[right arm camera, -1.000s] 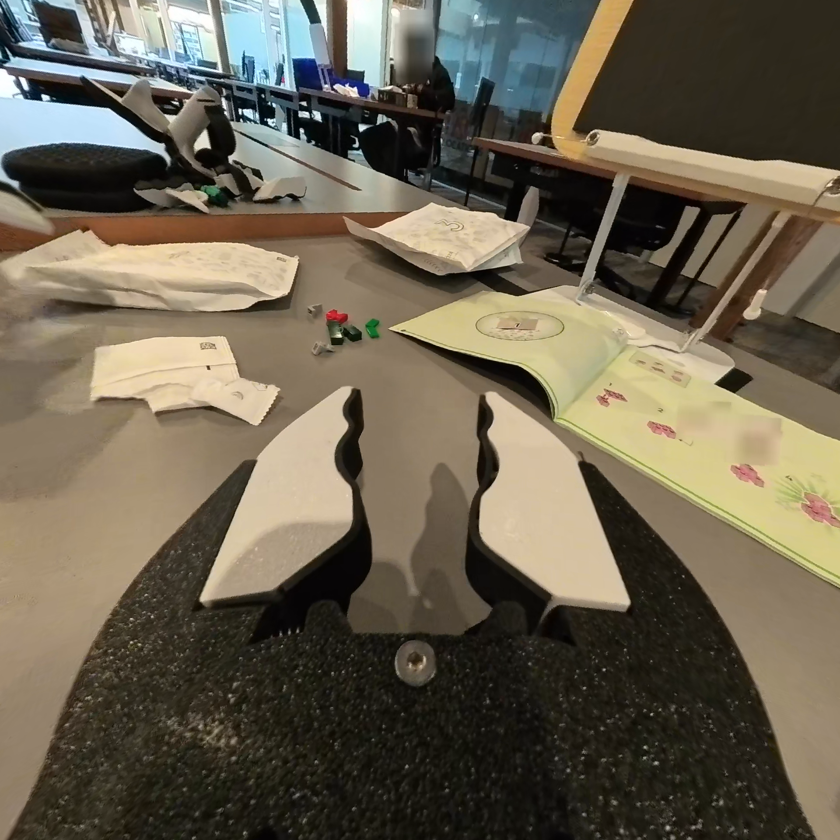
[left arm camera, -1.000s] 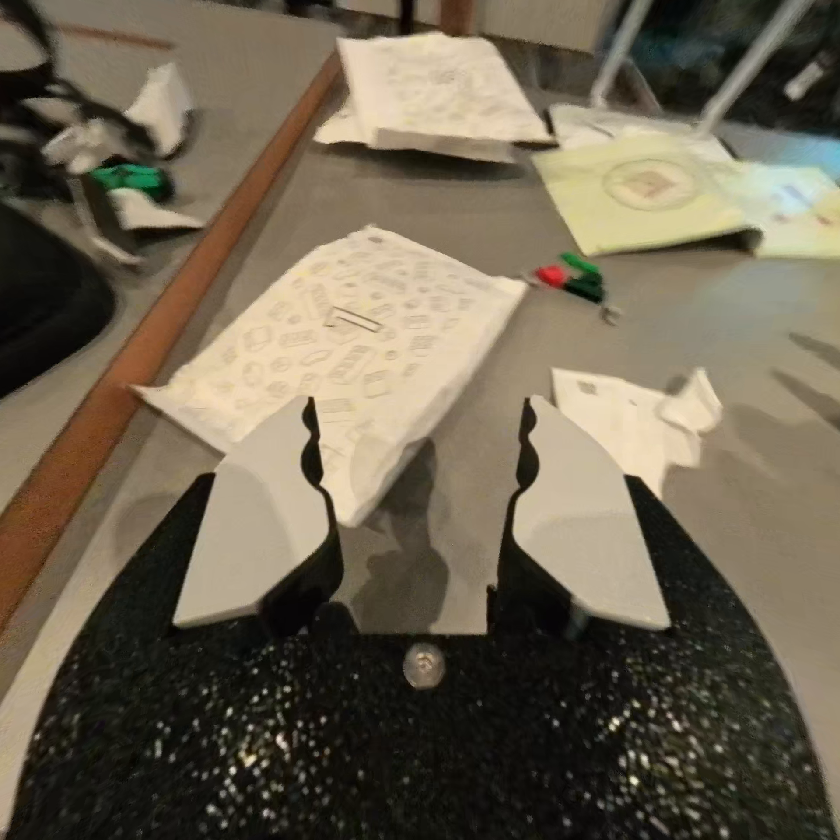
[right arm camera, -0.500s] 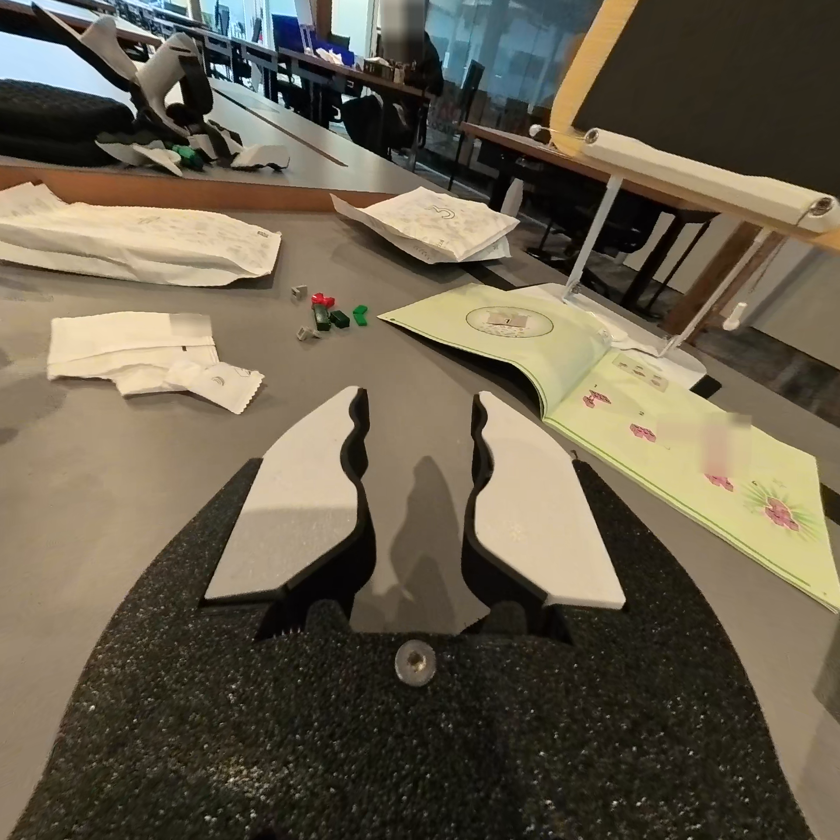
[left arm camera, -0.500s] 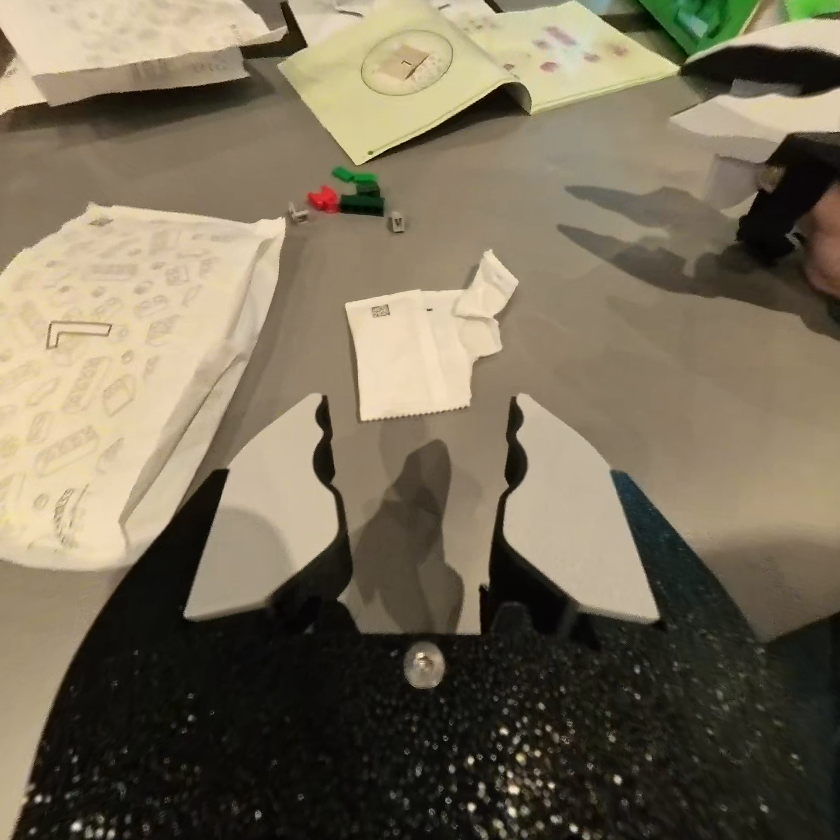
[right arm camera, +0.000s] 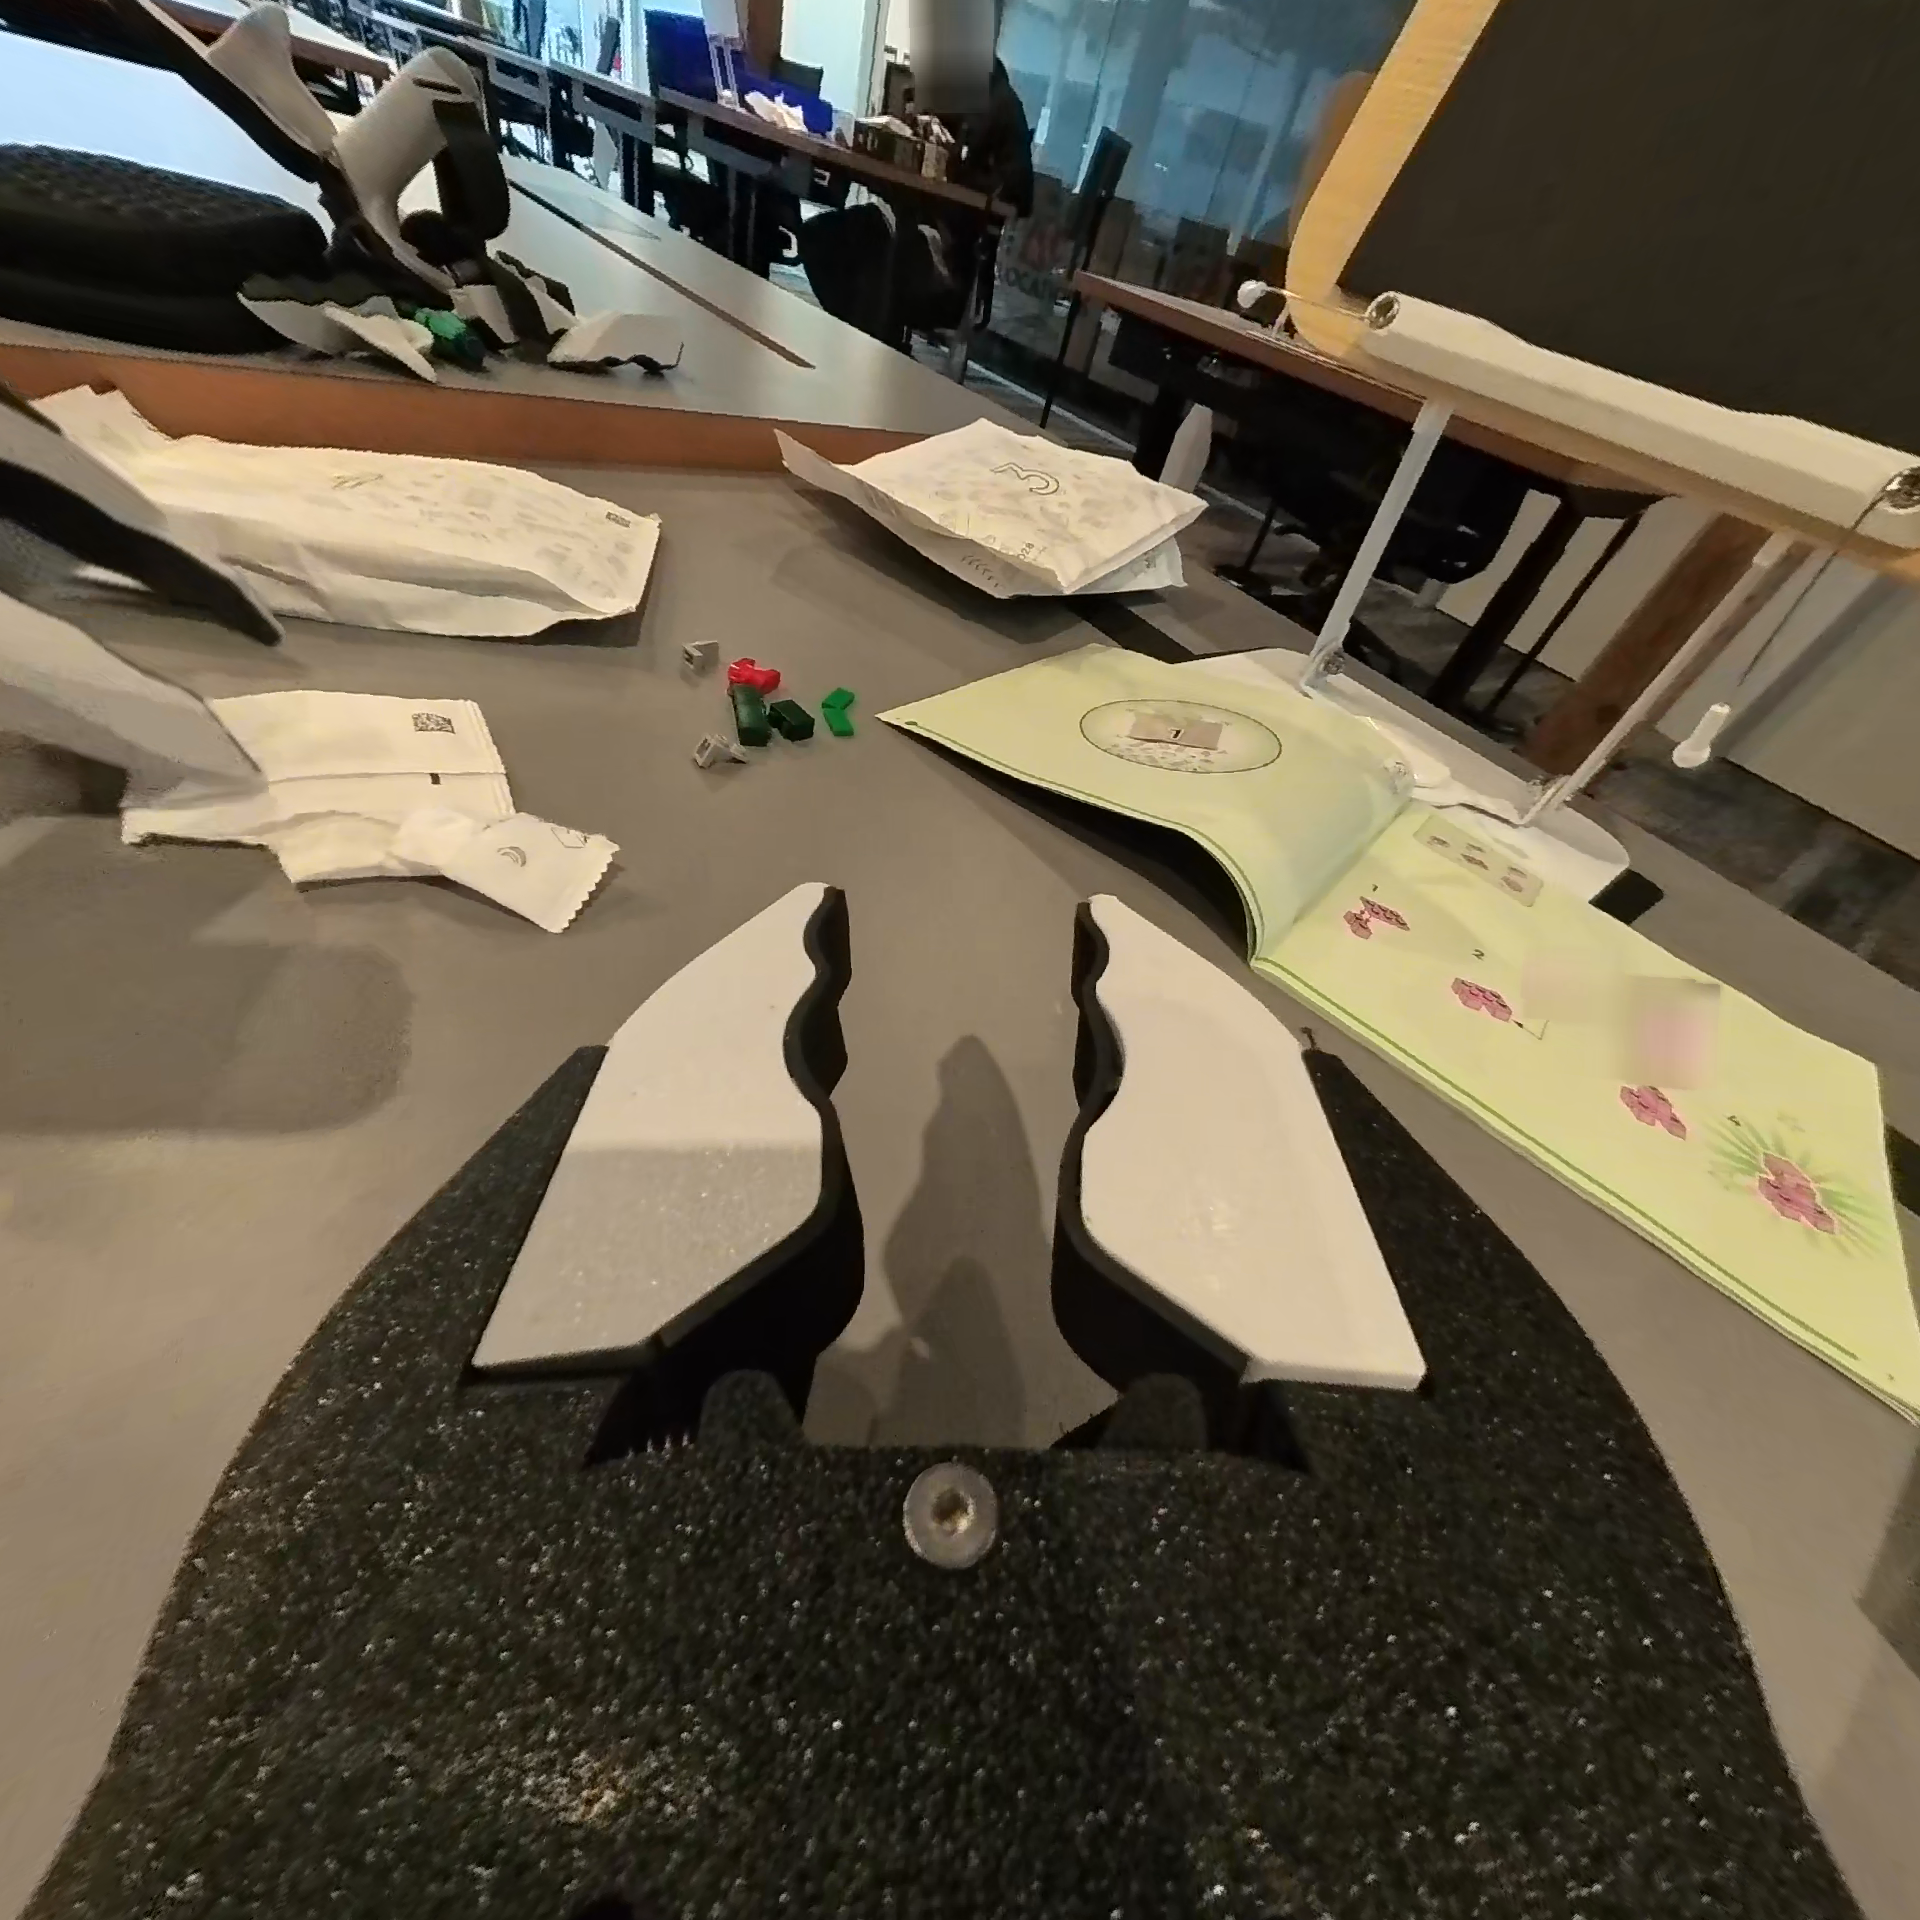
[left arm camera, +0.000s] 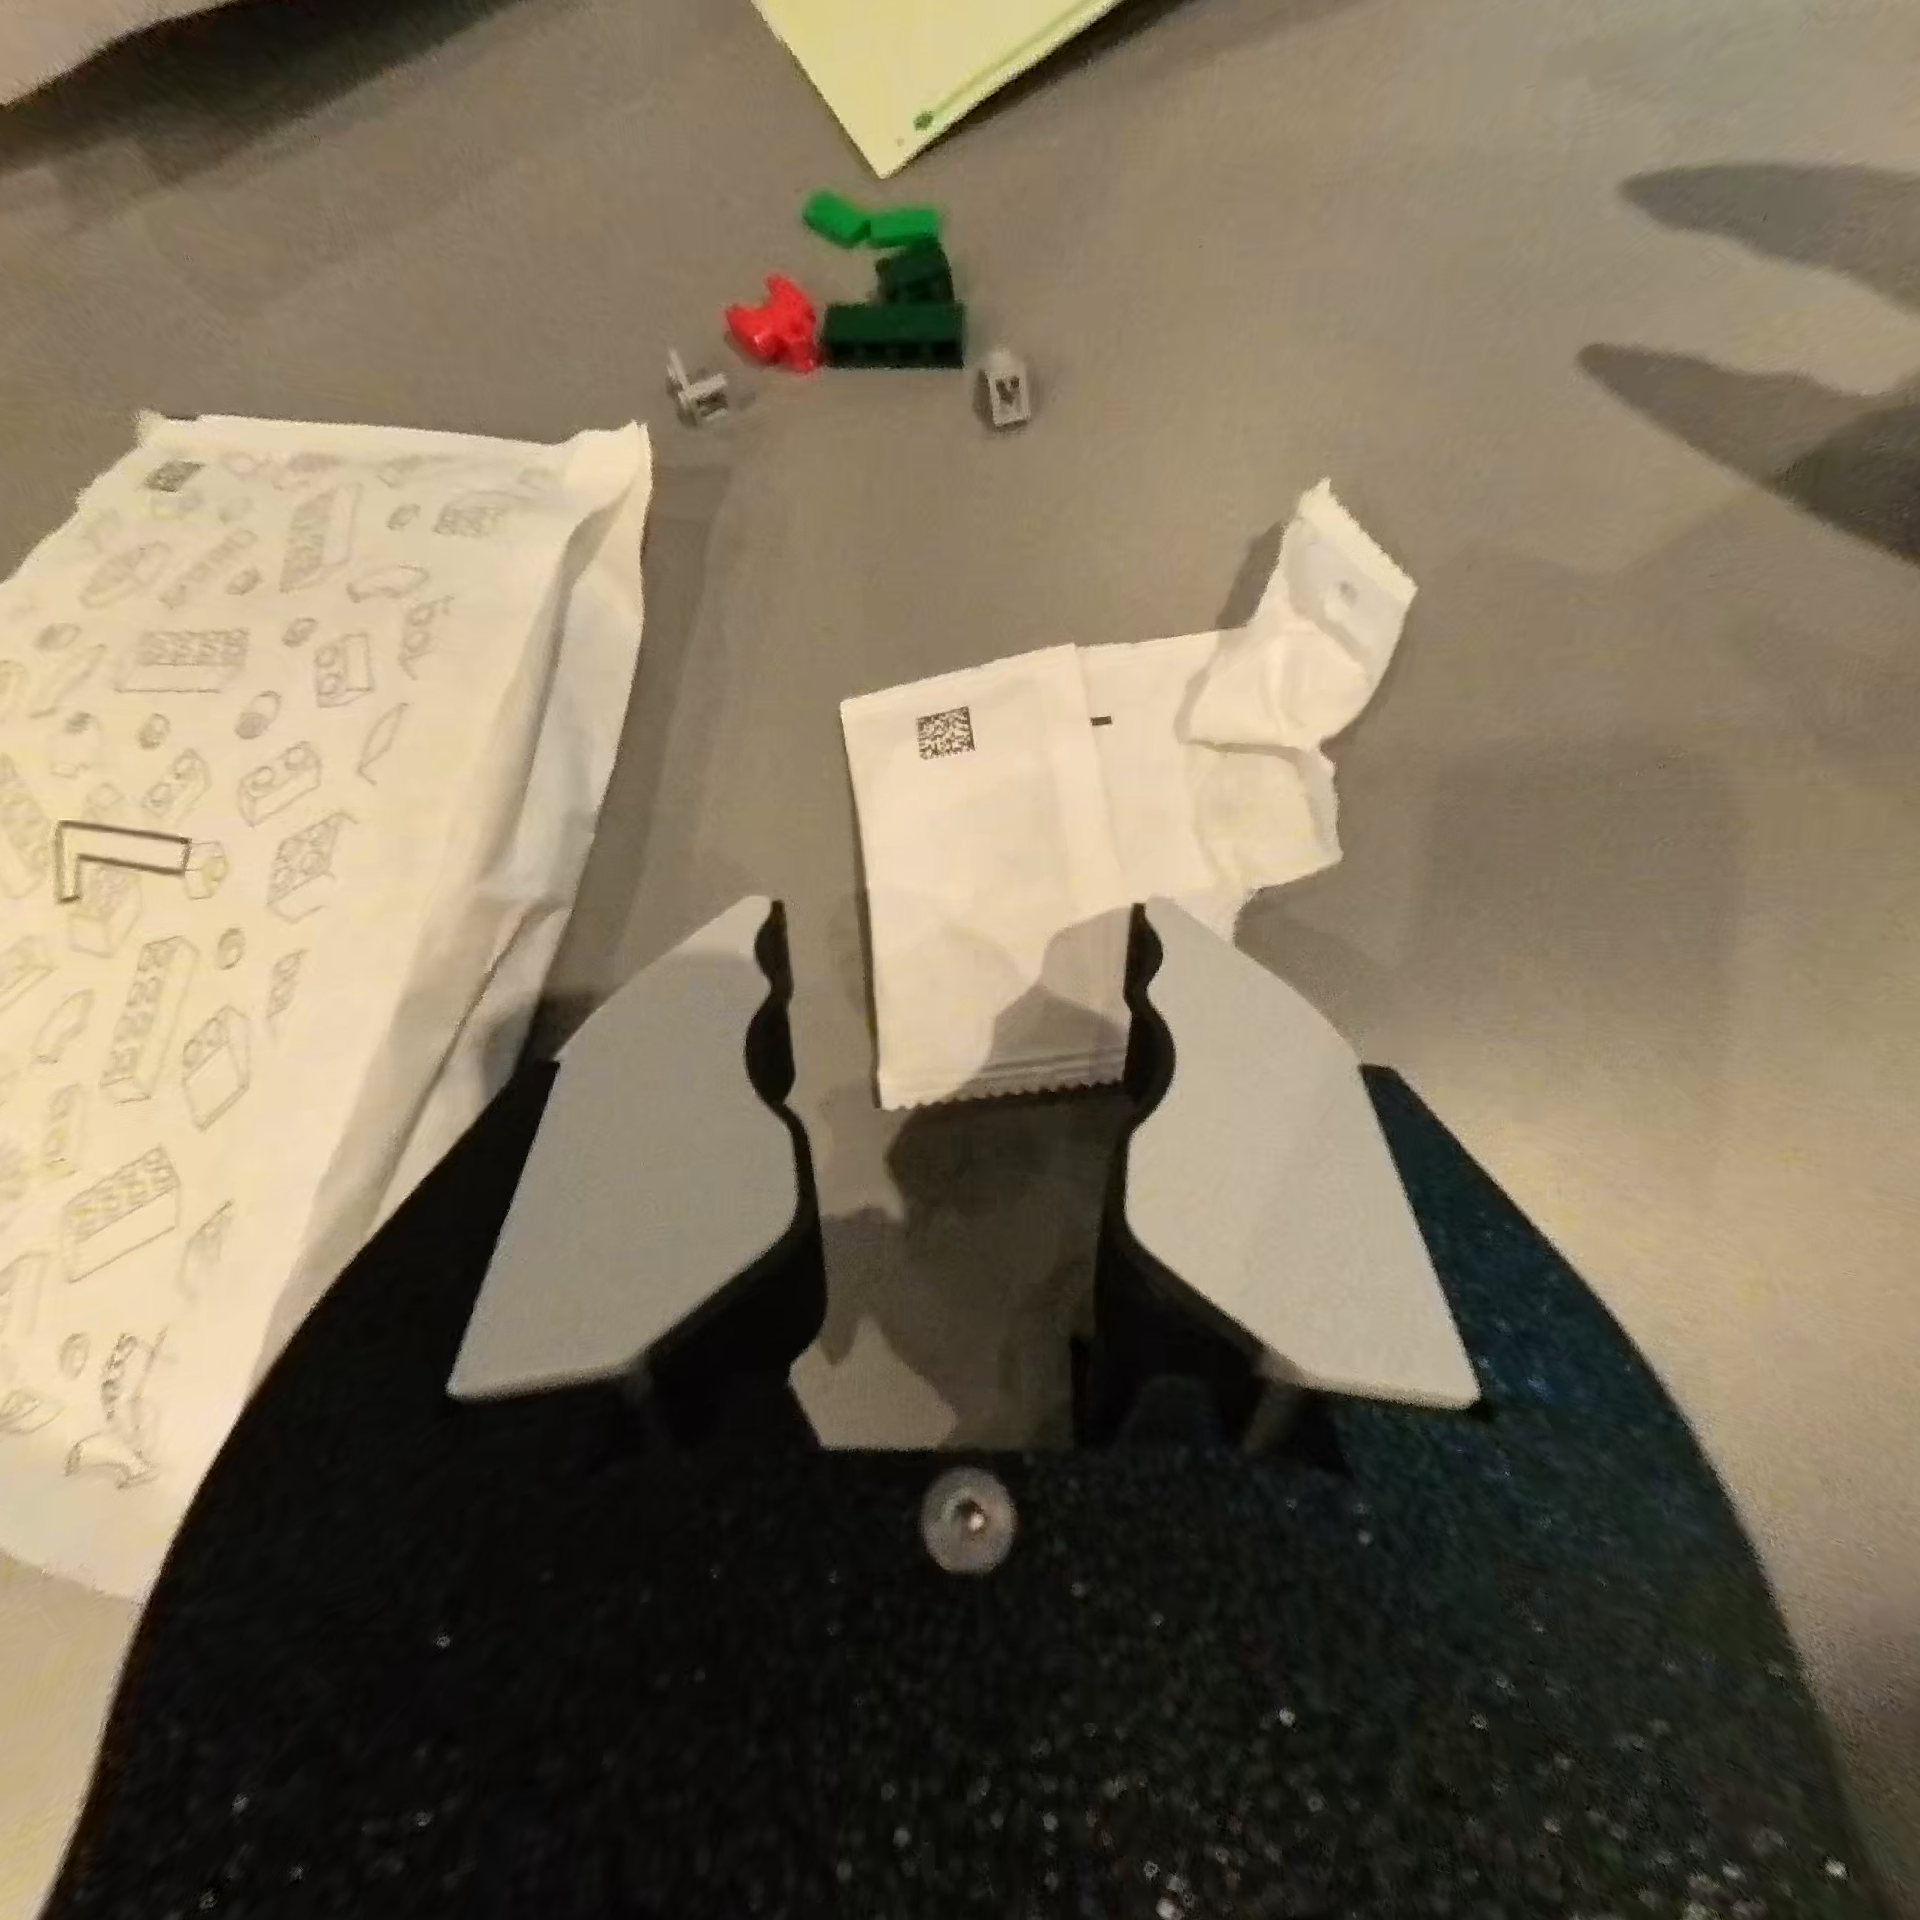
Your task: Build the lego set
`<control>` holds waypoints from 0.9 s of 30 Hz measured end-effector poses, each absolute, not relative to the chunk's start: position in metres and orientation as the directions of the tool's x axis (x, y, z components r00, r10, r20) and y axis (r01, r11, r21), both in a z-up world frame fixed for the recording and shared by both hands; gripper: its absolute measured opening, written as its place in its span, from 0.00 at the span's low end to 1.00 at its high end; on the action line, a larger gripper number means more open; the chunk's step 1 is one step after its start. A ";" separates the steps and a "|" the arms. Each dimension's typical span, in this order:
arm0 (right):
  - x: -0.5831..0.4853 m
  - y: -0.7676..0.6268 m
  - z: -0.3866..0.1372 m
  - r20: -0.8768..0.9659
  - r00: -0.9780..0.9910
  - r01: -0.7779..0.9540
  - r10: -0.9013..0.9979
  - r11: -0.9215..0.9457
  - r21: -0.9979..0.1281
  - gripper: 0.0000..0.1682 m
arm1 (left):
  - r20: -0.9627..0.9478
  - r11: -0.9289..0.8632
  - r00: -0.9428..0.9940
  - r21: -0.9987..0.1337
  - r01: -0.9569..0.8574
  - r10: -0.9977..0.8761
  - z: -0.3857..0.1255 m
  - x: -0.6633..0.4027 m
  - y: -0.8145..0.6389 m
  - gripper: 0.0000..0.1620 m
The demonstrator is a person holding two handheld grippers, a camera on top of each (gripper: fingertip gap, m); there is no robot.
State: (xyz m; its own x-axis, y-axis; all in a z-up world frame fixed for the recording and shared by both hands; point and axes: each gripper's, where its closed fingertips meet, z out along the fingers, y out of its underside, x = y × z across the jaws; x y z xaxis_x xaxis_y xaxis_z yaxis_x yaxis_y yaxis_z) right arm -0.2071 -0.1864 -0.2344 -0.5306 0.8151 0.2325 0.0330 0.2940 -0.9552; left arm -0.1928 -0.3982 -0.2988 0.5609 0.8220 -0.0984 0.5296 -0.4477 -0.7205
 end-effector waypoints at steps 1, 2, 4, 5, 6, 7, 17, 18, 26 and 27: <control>-0.207 -0.186 -0.234 0.230 -0.532 0.034 0.815 0.292 -0.956 0.24 | -0.102 -0.459 0.566 -0.710 0.535 0.818 -0.303 -0.192 -0.397 0.38; -0.207 -0.186 -0.234 0.227 -0.533 0.035 0.815 0.290 -0.956 0.24 | -0.102 -0.463 0.570 -0.706 0.536 0.816 -0.306 -0.192 -0.396 0.38; -0.207 -0.186 -0.234 0.222 -0.536 0.036 0.815 0.284 -0.958 0.24 | -0.085 -0.442 0.569 -0.726 0.527 0.818 -0.305 -0.191 -0.396 0.37; -0.207 -0.186 -0.234 0.219 -0.537 0.036 0.814 0.282 -0.959 0.24 | -0.080 -0.428 0.565 -0.740 0.518 0.822 -0.301 -0.191 -0.398 0.37; -0.207 -0.186 -0.234 0.217 -0.539 0.036 0.814 0.280 -0.959 0.24 | -0.076 -0.409 0.557 -0.762 0.503 0.827 -0.296 -0.191 -0.402 0.37; -0.207 -0.186 -0.234 0.215 -0.540 0.036 0.814 0.278 -0.960 0.24 | -0.075 -0.388 0.546 -0.785 0.484 0.834 -0.290 -0.192 -0.408 0.37; -0.207 -0.186 -0.233 0.203 -0.542 0.042 0.816 0.267 -0.963 0.23 | -0.498 -0.697 0.559 -0.684 0.217 0.663 -0.260 -0.190 -0.508 0.44; -0.207 -0.186 -0.234 0.203 -0.542 0.043 0.815 0.268 -0.962 0.23 | -0.546 -0.769 0.593 -0.603 0.212 0.592 -0.266 -0.188 -0.517 0.44; -0.208 -0.185 -0.234 0.203 -0.538 0.050 0.818 0.271 -0.961 0.23 | -0.622 -0.909 0.699 -0.405 0.098 0.352 -0.277 -0.192 -0.555 0.41; -0.208 -0.186 -0.235 0.204 -0.539 0.051 0.817 0.274 -0.961 0.23 | -0.626 -0.916 0.706 -0.392 0.084 0.332 -0.279 -0.193 -0.556 0.40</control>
